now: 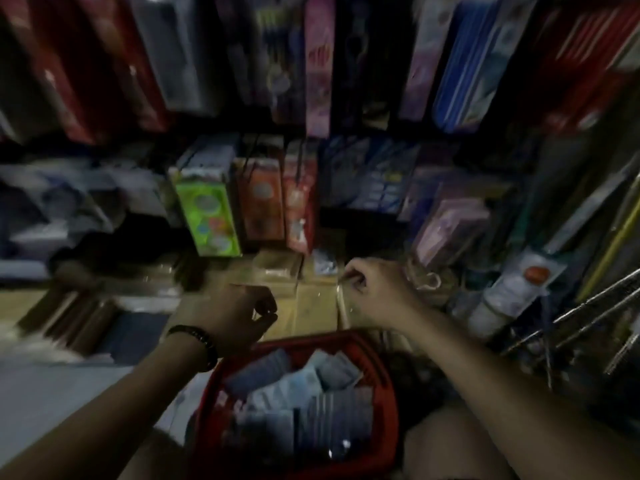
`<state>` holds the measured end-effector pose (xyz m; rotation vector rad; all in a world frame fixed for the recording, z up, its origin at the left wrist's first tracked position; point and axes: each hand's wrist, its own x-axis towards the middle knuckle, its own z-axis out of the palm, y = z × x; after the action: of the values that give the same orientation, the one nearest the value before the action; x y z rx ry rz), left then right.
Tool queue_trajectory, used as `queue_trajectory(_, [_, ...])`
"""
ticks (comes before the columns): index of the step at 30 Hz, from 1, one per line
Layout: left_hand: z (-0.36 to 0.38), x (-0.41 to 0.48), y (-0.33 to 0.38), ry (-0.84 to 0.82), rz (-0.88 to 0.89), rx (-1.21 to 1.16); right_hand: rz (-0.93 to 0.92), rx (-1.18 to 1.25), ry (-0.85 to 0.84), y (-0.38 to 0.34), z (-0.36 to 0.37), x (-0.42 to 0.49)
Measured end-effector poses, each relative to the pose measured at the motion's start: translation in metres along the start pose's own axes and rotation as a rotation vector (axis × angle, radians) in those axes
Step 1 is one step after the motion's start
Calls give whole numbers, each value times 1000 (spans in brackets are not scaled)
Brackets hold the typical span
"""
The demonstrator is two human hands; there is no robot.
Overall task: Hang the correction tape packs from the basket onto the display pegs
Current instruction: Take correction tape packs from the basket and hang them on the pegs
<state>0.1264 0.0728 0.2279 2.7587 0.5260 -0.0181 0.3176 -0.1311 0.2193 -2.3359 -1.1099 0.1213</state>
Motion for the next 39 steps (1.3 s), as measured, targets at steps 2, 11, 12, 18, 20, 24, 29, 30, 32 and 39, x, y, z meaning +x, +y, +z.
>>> queue_trajectory(2, [37, -14, -29, -62, -86, -43, 55, 50, -138, 10, 60, -15])
queue_trajectory(11, [198, -32, -91, -321, -317, -244, 308, 9, -557, 75, 270, -63])
queue_trajectory(12, [214, -34, -95, -360, -331, -242, 319, -27, -579, 82, 281, -66])
queue_trajectory(18, [266, -23, -105, -663, -322, -183, 313, -390, -663, 138, 327, -75])
queue_trajectory(20, [273, -19, -109, -706, -325, -139, 271, -527, -663, 151, 337, -80])
queue_trajectory(24, [282, -15, -113, -760, -271, -162, 236, -627, -597, 164, 349, -97])
queue_trajectory(29, [287, -8, -108, -778, -230, -138, 248, -657, -580, 165, 353, -110])
queue_trajectory(30, [286, -7, -106, -776, -220, -129, 251, -654, -583, 164, 352, -109])
queue_trajectory(32, [285, -6, -102, -775, -200, -114, 267, -649, -605, 164, 350, -107])
queue_trajectory(39, [283, -10, -101, -811, -201, -79, 374, -567, -699, 161, 333, -105])
